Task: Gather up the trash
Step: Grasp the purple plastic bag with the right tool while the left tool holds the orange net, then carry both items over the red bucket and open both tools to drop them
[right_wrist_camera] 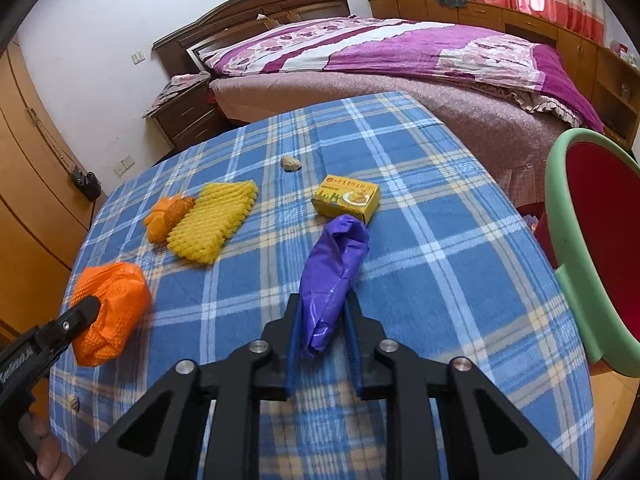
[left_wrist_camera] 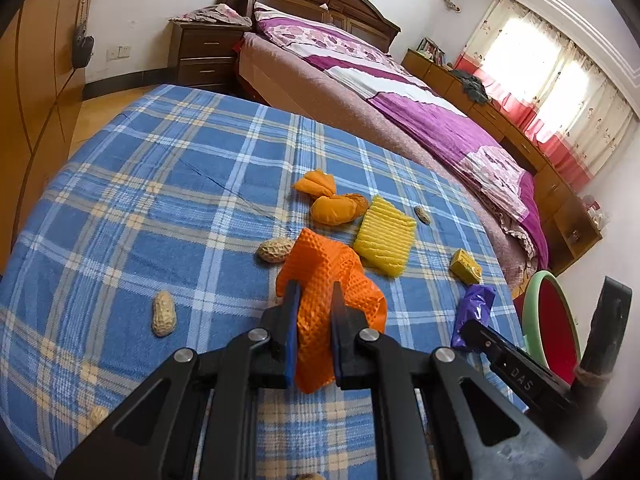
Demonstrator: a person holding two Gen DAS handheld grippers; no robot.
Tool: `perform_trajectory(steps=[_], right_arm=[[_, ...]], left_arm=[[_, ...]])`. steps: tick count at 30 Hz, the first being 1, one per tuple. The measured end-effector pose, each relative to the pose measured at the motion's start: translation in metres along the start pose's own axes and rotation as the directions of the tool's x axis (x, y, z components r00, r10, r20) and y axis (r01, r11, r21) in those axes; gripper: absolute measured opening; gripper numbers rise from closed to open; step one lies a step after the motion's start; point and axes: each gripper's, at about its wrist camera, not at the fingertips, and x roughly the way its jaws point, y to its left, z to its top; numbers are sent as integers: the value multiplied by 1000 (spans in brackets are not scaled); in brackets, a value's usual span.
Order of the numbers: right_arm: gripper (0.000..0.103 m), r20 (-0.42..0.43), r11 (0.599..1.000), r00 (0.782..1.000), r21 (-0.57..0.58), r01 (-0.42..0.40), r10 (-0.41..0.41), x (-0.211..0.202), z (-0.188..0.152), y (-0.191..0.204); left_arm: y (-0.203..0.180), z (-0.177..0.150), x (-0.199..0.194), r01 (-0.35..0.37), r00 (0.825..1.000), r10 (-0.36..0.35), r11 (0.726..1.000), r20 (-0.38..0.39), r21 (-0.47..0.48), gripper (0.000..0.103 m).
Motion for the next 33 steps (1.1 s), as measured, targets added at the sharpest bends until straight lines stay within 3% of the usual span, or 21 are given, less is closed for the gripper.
perform_trajectory(steps=[14, 33], right_arm=[[19, 101, 998, 993, 14, -68, 66, -67, -21, -14], [19, 246, 990, 967, 104, -98, 70, -140, -35, -68]], left_arm=[[-24, -3, -24, 49, 999, -50, 998, 17, 35, 13], [-88, -16, -29, 202, 977, -194, 975, -85, 93, 12]])
